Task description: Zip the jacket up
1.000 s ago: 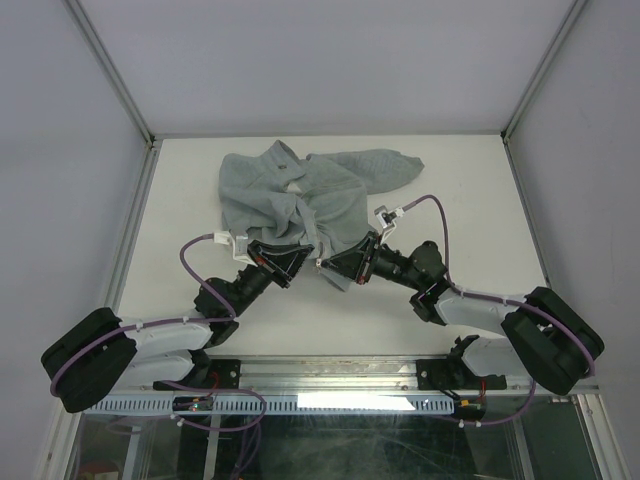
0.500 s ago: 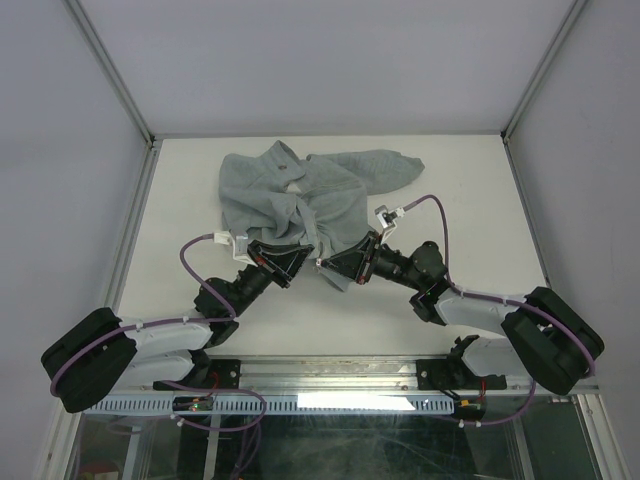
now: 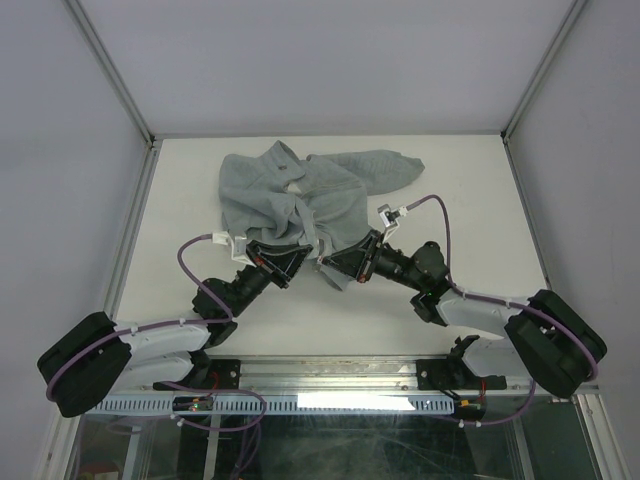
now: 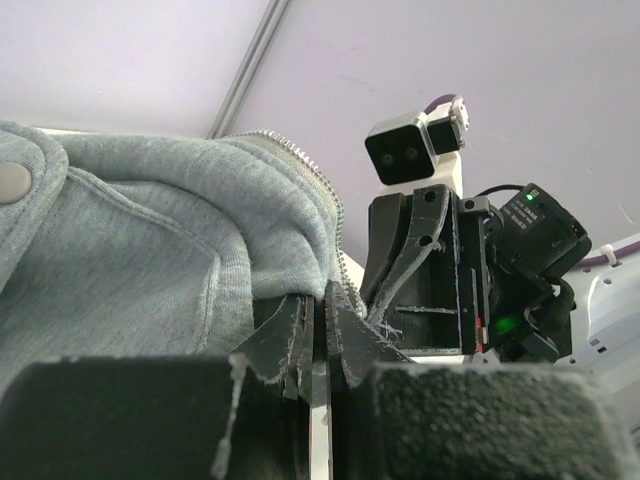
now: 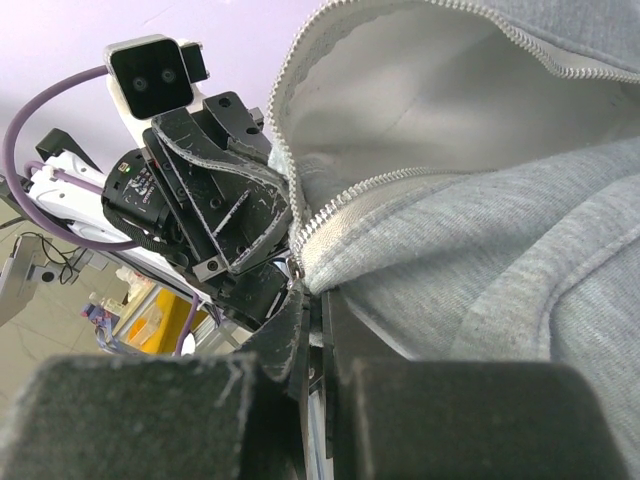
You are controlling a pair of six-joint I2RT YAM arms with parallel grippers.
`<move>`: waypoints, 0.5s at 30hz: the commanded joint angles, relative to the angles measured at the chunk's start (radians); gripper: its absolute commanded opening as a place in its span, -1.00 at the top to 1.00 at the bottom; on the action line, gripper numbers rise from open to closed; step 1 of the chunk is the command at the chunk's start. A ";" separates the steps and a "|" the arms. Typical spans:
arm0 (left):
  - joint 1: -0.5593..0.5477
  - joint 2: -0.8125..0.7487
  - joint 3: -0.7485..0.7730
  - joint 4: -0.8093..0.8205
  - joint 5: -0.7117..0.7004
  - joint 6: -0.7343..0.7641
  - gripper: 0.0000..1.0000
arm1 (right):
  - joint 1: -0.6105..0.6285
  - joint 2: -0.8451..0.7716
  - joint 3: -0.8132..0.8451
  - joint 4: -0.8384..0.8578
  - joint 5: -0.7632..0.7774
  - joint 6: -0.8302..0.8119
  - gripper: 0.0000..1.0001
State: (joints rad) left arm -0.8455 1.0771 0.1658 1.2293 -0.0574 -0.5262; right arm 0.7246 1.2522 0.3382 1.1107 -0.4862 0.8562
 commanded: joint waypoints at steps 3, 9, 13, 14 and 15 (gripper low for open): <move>-0.015 -0.033 0.014 0.002 0.042 0.030 1.00 | 0.008 -0.045 0.043 0.043 0.018 0.005 1.00; -0.018 -0.046 0.013 -0.027 0.032 0.035 1.00 | 0.008 -0.048 0.063 0.003 0.014 0.010 1.00; -0.023 -0.049 0.015 -0.033 0.026 0.036 1.00 | 0.010 -0.050 0.077 -0.042 0.017 0.010 1.00; -0.024 -0.050 0.017 -0.035 0.022 0.035 1.00 | 0.010 -0.052 0.080 -0.053 0.019 0.008 1.00; -0.025 -0.052 0.018 -0.036 0.019 0.035 1.00 | 0.011 -0.055 0.082 -0.064 0.020 0.004 1.00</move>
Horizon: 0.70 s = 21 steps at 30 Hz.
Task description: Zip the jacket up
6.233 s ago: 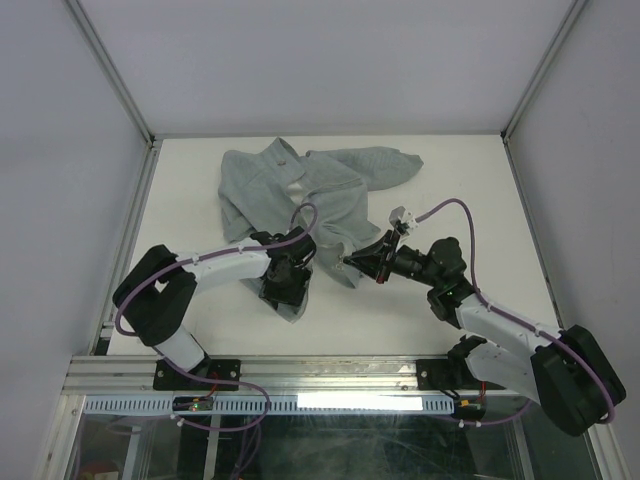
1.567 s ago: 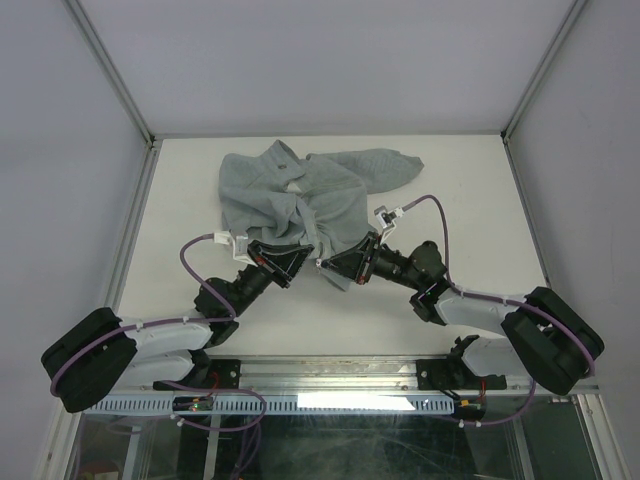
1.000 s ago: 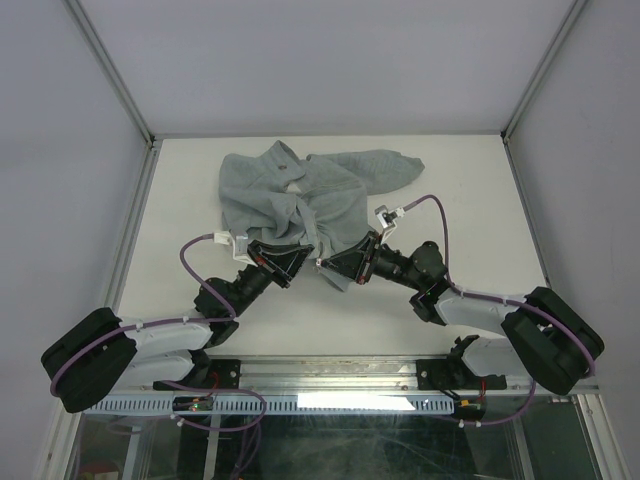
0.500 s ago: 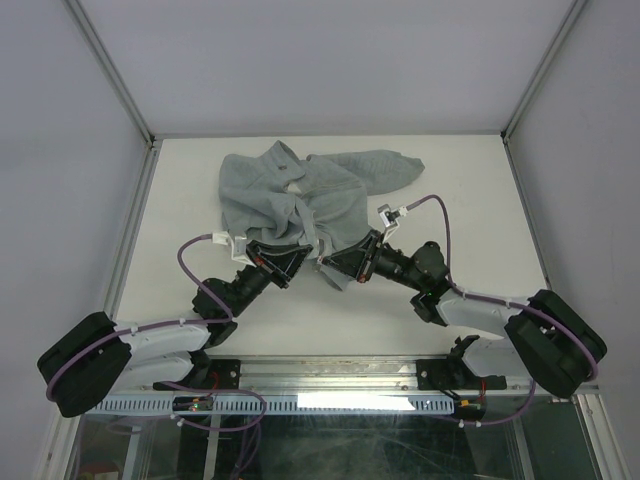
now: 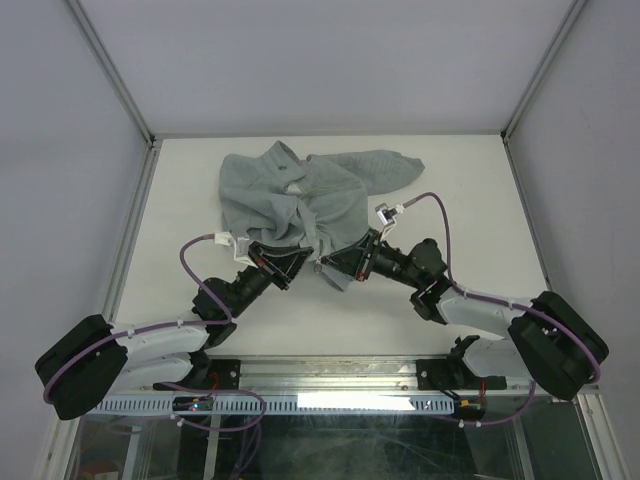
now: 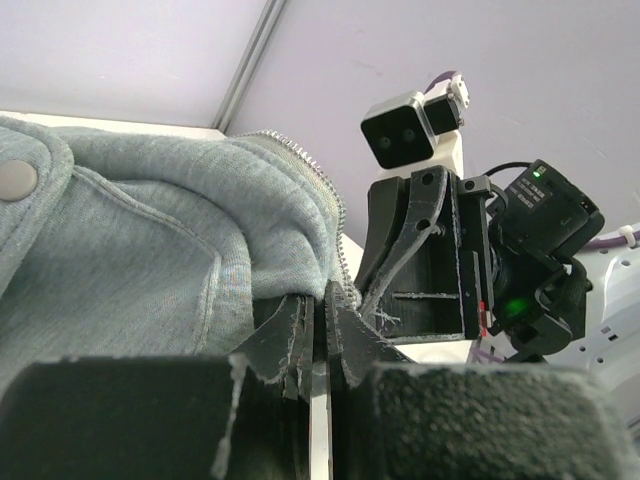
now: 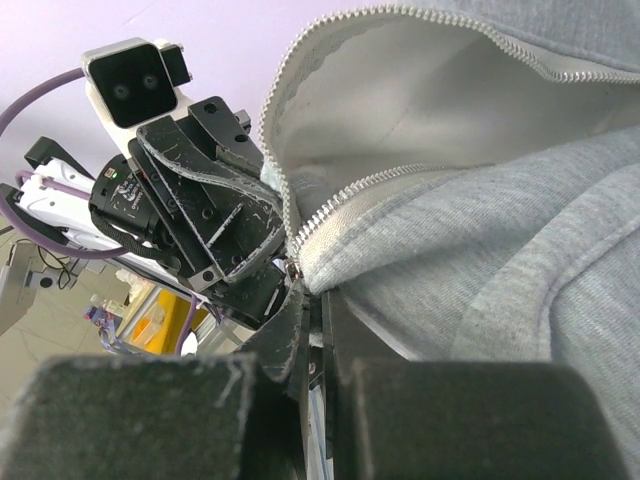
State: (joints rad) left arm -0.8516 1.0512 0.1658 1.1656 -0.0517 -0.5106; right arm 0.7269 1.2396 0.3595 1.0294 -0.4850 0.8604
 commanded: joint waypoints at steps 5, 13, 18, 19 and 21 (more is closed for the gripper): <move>-0.020 -0.024 0.030 0.020 0.016 0.018 1.00 | 0.022 -0.054 0.069 -0.014 0.029 -0.023 1.00; -0.024 -0.050 0.030 -0.075 0.039 0.024 1.00 | 0.022 -0.078 0.067 -0.016 0.076 -0.015 1.00; -0.027 -0.113 0.025 -0.203 0.069 0.038 1.00 | 0.018 -0.079 0.098 -0.088 0.120 -0.039 1.00; -0.027 -0.130 0.028 -0.240 0.084 0.039 1.00 | 0.014 -0.081 0.106 -0.103 0.123 -0.041 1.00; -0.029 -0.160 0.035 -0.321 0.119 0.040 1.00 | -0.001 -0.081 0.115 -0.116 0.148 -0.055 1.00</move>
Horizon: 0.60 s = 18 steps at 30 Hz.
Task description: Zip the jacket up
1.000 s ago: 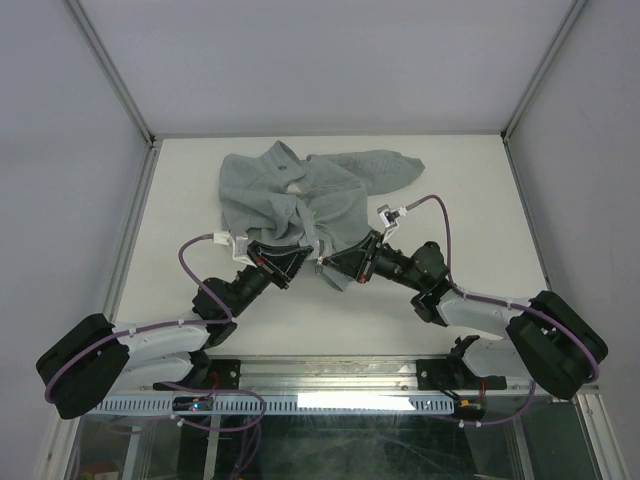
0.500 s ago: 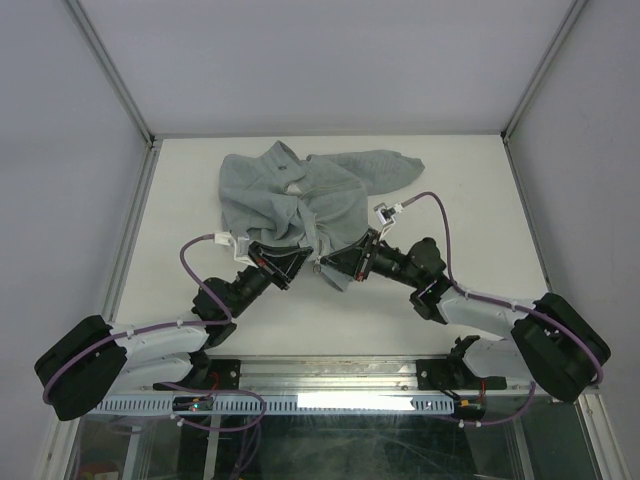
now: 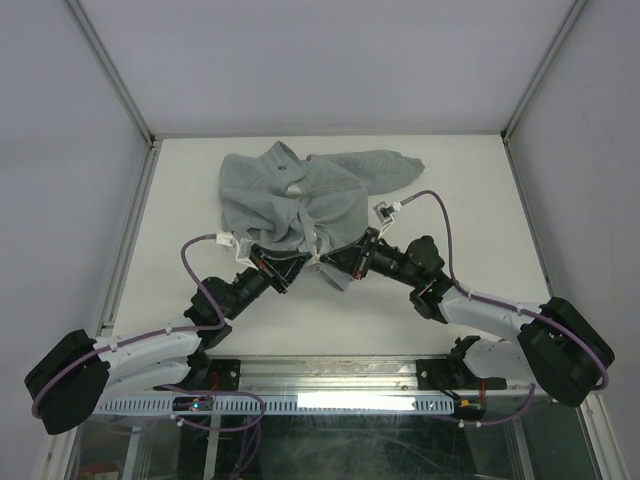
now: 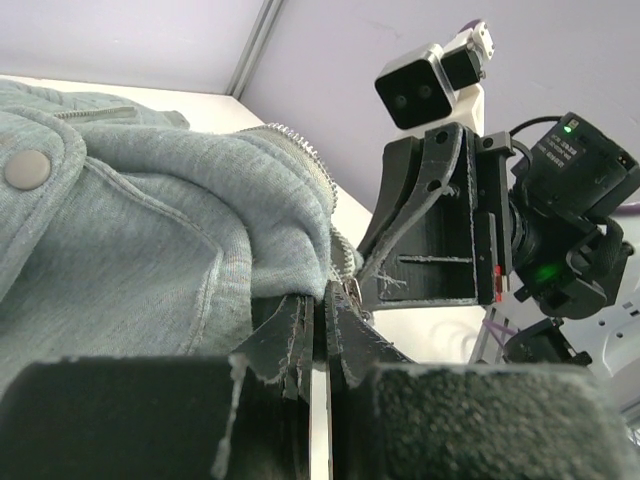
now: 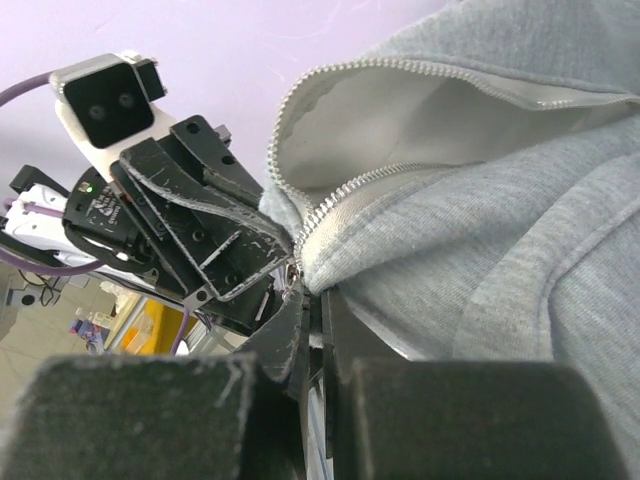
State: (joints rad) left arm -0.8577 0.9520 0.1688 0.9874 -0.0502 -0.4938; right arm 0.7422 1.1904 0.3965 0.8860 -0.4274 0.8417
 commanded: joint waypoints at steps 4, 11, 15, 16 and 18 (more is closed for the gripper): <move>-0.023 -0.094 0.049 -0.303 0.158 -0.011 1.00 | -0.049 -0.015 0.084 0.050 0.080 -0.037 1.00; -0.021 -0.105 0.002 -0.264 0.046 -0.237 1.00 | -0.035 0.065 0.102 0.092 -0.047 -0.041 1.00; -0.020 -0.094 -0.008 -0.163 0.024 -0.313 0.81 | -0.020 0.092 0.089 0.112 -0.078 -0.037 1.00; -0.018 -0.090 -0.003 -0.152 0.025 -0.322 0.77 | -0.017 0.094 0.084 0.118 -0.079 -0.035 1.00; -0.017 -0.084 0.008 -0.153 0.030 -0.329 0.73 | -0.014 0.094 0.071 0.131 -0.077 -0.031 1.00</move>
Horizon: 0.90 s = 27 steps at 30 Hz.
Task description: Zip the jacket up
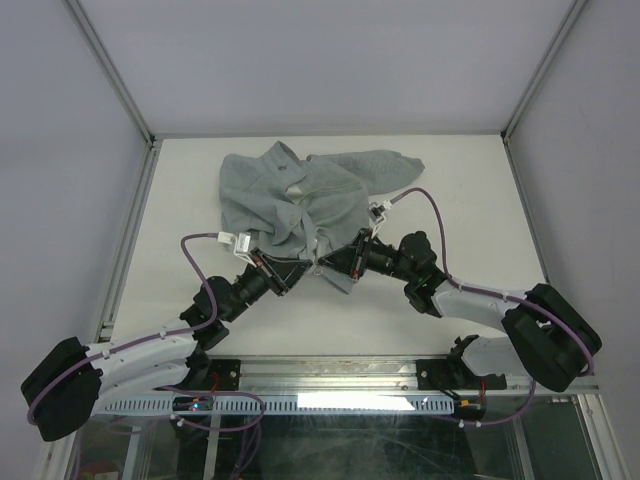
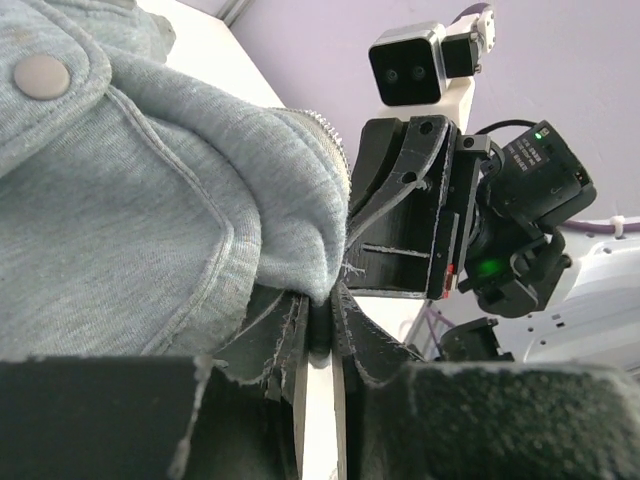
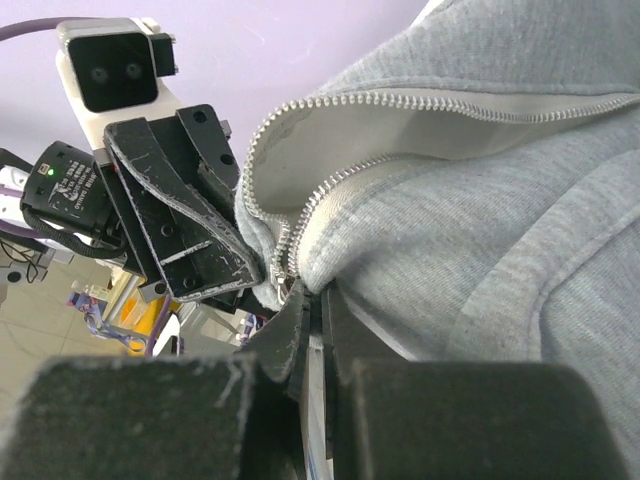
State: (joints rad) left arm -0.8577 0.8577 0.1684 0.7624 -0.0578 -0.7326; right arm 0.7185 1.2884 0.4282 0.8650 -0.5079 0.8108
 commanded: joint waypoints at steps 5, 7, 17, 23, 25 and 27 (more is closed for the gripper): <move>-0.011 0.014 0.000 0.073 0.025 -0.118 0.63 | 0.013 -0.015 0.023 0.160 0.010 0.003 1.00; -0.011 0.011 -0.003 0.073 0.021 -0.121 0.63 | 0.013 -0.019 0.021 0.159 0.013 0.004 1.00; -0.010 -0.008 0.037 -0.048 0.056 -0.083 1.00 | 0.010 -0.034 0.030 0.146 0.044 -0.005 1.00; -0.009 0.029 0.055 -0.207 0.124 -0.100 1.00 | -0.053 -0.066 0.101 0.047 0.079 -0.037 1.00; -0.008 0.062 0.054 -0.238 0.135 -0.124 1.00 | -0.076 -0.063 0.117 0.032 0.078 -0.048 1.00; 0.006 0.093 0.059 -0.263 0.143 -0.148 1.00 | -0.085 -0.057 0.141 0.000 0.073 -0.062 1.00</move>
State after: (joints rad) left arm -0.8555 0.8963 0.2199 0.6495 -0.0345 -0.8368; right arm 0.6827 1.2690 0.4561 0.8078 -0.5198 0.7876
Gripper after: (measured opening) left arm 0.037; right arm 0.025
